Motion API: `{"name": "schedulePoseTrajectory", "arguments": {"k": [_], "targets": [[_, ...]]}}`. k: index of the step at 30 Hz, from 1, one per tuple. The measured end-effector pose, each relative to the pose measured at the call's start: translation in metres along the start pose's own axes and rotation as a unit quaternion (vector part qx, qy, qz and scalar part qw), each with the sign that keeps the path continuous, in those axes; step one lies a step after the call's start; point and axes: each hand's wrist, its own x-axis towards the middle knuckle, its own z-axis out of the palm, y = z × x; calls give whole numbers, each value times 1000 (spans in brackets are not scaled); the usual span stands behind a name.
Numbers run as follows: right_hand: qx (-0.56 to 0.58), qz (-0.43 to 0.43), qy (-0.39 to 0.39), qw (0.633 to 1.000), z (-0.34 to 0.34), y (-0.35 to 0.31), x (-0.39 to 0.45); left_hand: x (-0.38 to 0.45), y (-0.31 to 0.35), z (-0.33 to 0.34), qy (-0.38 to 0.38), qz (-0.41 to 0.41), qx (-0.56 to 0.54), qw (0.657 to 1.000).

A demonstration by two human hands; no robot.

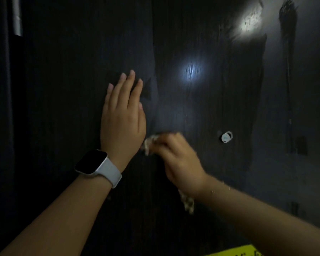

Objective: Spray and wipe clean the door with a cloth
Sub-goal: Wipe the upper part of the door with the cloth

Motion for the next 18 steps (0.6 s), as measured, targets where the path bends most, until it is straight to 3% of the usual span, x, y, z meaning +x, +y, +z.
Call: {"name": "schedulePoseTrajectory", "arguments": {"k": [6, 9, 11, 15, 18], "targets": [[107, -22, -174, 979, 14, -55, -82, -10, -6, -28, -81, -8, -97, 992], [188, 56, -176, 965, 2, -69, -88, -39, -2, -47, -124, -28, -139, 982], [271, 162, -137, 939, -12, -82, -95, -73, 7, -60, -147, -84, -196, 966], [412, 371, -37, 832, -44, -109, -121, -155, 35, -88, -213, -253, -351, 876], [508, 514, 14, 691, -64, -133, -148, -217, 64, -105, -297, -392, -429, 758]]}}
